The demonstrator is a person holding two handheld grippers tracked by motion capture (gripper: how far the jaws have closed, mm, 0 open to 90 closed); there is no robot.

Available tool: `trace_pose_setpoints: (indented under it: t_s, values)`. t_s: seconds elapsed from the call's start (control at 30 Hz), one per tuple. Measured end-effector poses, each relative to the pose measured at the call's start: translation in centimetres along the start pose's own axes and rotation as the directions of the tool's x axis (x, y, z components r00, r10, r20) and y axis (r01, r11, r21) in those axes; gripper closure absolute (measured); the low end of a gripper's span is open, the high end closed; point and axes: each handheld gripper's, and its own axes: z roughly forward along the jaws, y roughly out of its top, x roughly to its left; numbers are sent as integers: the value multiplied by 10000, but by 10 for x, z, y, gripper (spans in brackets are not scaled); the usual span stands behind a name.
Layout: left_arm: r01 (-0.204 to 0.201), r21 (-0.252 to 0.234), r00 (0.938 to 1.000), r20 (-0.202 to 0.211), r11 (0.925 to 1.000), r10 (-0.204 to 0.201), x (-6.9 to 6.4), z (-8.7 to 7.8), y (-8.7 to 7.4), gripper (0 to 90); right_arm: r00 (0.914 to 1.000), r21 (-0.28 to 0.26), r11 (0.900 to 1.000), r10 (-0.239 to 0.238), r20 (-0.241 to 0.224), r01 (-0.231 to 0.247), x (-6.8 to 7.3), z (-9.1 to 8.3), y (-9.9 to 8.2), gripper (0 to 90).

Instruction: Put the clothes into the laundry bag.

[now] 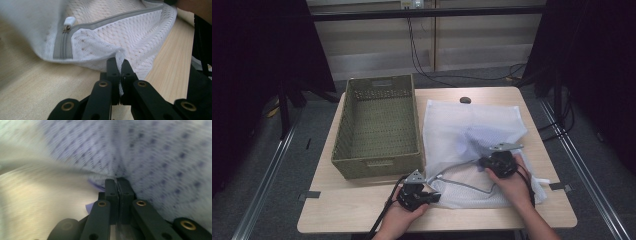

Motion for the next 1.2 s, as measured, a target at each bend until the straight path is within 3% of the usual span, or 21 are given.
trace_pose_setpoints:
  t_s: [0.07,0.13,0.27,0.37,0.4,0.43,0.5,0.57,0.63,0.67,0.7,0.77,0.83,0.87,0.93,0.97,1.03,1.1,1.17,1.2]
  values:
    - [-25,-47,10000,-10,10000,25,-1,1,0,886,9963,-159,9985,526,685,-517,-15,-4,-4,888]
    - [20,-111,10000,-86,9999,-21,-1,1,0,886,9910,-317,9965,801,1070,-771,-25,-6,-7,887]
    - [90,-137,9999,-87,9999,-91,-1,2,0,885,9943,-574,9952,826,669,-788,-29,-9,-10,882]
    - [287,-195,9996,-48,9994,-288,-1,2,-1,882,9978,-951,9941,474,-472,-518,-19,-17,-6,869]
    - [318,-184,9995,-86,9993,-320,-1,2,-1,881,9940,-1071,9938,197,-1073,-312,-12,-22,-4,863]
    - [325,-191,9994,-87,9993,-327,-1,2,-1,881,9857,-1204,9927,-205,-1671,3,-3,-27,-4,855]
    - [334,-189,9994,-100,9993,-336,-1,2,-1,881,9673,-1093,9883,-1281,-2190,1062,16,-34,-4,855]
    - [369,-207,9992,-148,9991,-372,-1,2,-1,880,9485,-627,9870,-1595,-2738,1479,25,-31,-5,856]
    - [429,-251,9990,-132,9988,-432,-1,2,-1,880,9429,-84,9878,-1507,-2971,1553,24,-23,-9,864]
    - [471,-260,9988,-146,9986,-475,-1,2,-2,880,9463,121,9870,-1501,-2863,1603,22,-20,-12,868]
    - [526,-303,9985,-133,9982,-531,-1,2,-2,880,9557,324,9866,-1467,-2553,1601,18,-17,-15,877]
    - [536,-270,9984,-149,9982,-540,-1,1,-2,880,9712,290,9921,-1131,-2099,1218,7,-18,-18,880]
    - [613,-300,9981,-83,9977,-616,0,1,-2,880,9868,275,9949,-925,-1331,970,-5,-22,-19,882]
    - [649,-270,9979,-23,9975,-650,1,1,-2,879,9879,199,9961,-825,-1315,859,-10,-24,-20,879]
    - [633,-353,9980,-37,9974,-635,1,0,-2,852,9810,-279,9982,-582,-1852,540,-17,-33,-19,814]
    - [543,-529,9983,-188,9971,-553,1,-1,-2,797,9792,-460,9979,-533,-1960,452,-19,-38,-18,767]
    - [605,-1472,9973,-335,9872,-661,1,-7,-1,602,9780,-1048,9945,-144,-2080,-76,-25,-54,-16,665]
    - [708,-2247,9955,-451,9719,-829,3,-15,2,476,9737,-1640,9815,615,-2194,-989,-35,-73,-17,603]
    - [568,-2613,9932,-834,9636,-811,4,-20,5,409,9780,-2008,9687,1105,-1767,-1458,-46,-90,-24,568]
    - [531,-2610,9902,-1108,9639,-845,6,-22,6,390,9830,-2076,9661,1276,-1320,-1533,-52,-97,-29,554]
